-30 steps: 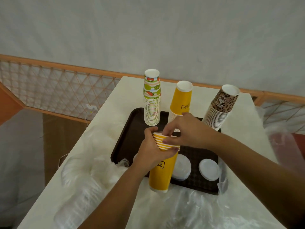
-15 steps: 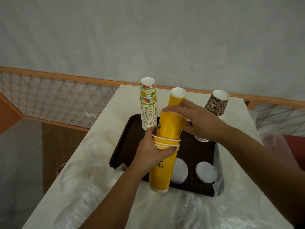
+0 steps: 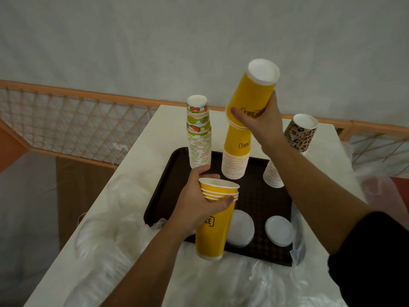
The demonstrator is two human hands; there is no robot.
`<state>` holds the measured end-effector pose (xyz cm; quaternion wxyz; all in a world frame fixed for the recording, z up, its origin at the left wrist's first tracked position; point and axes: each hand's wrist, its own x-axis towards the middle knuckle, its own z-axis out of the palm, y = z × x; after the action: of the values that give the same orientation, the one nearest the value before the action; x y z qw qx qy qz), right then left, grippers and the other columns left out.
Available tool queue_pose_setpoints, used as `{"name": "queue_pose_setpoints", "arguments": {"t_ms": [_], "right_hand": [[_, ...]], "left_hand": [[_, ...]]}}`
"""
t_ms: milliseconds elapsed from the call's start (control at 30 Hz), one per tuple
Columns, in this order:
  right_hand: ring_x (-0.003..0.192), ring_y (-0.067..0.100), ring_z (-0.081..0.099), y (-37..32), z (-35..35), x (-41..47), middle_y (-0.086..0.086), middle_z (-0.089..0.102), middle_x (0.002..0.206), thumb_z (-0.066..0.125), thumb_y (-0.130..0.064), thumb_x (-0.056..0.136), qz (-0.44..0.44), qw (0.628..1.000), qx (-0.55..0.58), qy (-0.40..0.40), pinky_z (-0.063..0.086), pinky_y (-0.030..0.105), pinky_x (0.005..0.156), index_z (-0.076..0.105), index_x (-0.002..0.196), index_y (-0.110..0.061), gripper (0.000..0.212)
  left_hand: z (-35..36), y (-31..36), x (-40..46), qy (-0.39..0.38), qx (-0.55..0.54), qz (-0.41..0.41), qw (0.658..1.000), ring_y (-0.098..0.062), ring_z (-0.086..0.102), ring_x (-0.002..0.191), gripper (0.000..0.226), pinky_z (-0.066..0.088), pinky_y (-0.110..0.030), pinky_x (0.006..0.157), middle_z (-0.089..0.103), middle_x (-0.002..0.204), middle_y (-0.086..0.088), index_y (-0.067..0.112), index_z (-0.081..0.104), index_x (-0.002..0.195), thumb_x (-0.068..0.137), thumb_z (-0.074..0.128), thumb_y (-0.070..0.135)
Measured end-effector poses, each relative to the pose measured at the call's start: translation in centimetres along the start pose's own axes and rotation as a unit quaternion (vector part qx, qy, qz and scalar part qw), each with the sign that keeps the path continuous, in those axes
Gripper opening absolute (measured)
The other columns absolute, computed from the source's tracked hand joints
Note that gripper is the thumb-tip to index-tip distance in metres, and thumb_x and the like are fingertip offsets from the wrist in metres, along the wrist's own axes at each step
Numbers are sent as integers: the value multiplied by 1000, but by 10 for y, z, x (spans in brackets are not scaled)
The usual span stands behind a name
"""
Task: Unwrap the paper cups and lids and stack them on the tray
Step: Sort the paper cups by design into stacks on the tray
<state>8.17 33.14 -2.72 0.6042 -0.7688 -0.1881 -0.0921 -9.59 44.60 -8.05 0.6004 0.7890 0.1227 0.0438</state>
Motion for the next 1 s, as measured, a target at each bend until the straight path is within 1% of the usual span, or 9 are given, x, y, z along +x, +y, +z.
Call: {"name": "queue_pose_setpoints", "arguments": {"t_ms": [200, 367, 600, 667, 733, 767, 833, 900, 1000], "right_hand": [[109, 11, 50, 20, 16, 13, 0, 47, 128, 82, -28, 70, -1, 999, -5, 42, 48, 26, 89, 28, 135, -18, 85], [106, 6, 50, 29, 27, 20, 0, 55, 121, 64, -22, 86, -80, 991, -104, 32, 34, -1, 77, 44, 132, -22, 51], [124, 20, 47, 40, 28, 19, 5, 50, 136, 49, -28, 97, -41, 968, -243, -39, 32, 25, 98, 45, 139, -18, 44], [129, 20, 43, 28, 27, 13, 2, 48, 137, 55, -34, 92, -76, 949, -306, 3, 24, 43, 110, 47, 136, -21, 47], [120, 18, 49, 10, 25, -6, 0, 55, 125, 58, -36, 89, -156, 945, -285, 33, 30, 45, 106, 55, 124, -19, 39], [111, 15, 54, 1, 23, -17, -4, 59, 116, 59, -35, 89, -180, 952, -247, -12, 38, 39, 100, 58, 118, -17, 34], [94, 6, 59, -16, 19, -44, -11, 62, 100, 61, -38, 88, -152, 946, -195, -211, 48, 28, 87, 62, 109, -18, 29], [85, 2, 61, -24, 15, -65, -12, 67, 94, 60, -44, 86, -122, 884, -219, -395, 50, 21, 76, 68, 102, -22, 28], [83, 3, 62, -22, 11, -83, -7, 70, 98, 62, -35, 88, -110, 833, -218, -497, 45, 11, 72, 70, 106, -19, 25]], "left_hand": [[-1, -13, 2, -11, 2, -11, 1000, -3, 58, 101, 82, 52, -12, 75, 56, 115, 17, 30, 33, 133, 67, 83, 22], [-5, -16, 4, -20, 8, -12, 1000, -5, 58, 102, 81, 52, -13, 75, 55, 116, 17, 33, 32, 129, 67, 83, 22], [-6, -18, 2, -21, 13, -17, 1000, -7, 58, 103, 83, 53, -13, 74, 56, 119, 13, 31, 32, 133, 68, 83, 23], [-7, -19, 0, -22, 17, -19, 999, -9, 58, 104, 83, 53, -16, 77, 56, 121, 12, 30, 33, 133, 67, 83, 24], [-9, -20, -2, -18, 23, -20, 999, -10, 57, 106, 84, 52, -17, 79, 56, 121, 11, 29, 33, 134, 67, 84, 24], [-11, -20, -3, -16, 24, -20, 999, -11, 57, 106, 85, 52, -17, 79, 56, 121, 11, 29, 33, 134, 67, 84, 24], [-13, -19, -3, -14, 17, -20, 1000, -10, 58, 105, 83, 52, -16, 77, 57, 119, 11, 29, 34, 132, 66, 84, 23], [-14, -18, -4, -13, 5, -18, 1000, -8, 60, 101, 80, 53, -15, 74, 58, 114, 11, 28, 37, 129, 66, 85, 20], [-11, -15, -2, -25, 9, -13, 1000, -10, 61, 101, 81, 54, -19, 77, 56, 112, 15, 28, 34, 129, 66, 85, 21]]}}
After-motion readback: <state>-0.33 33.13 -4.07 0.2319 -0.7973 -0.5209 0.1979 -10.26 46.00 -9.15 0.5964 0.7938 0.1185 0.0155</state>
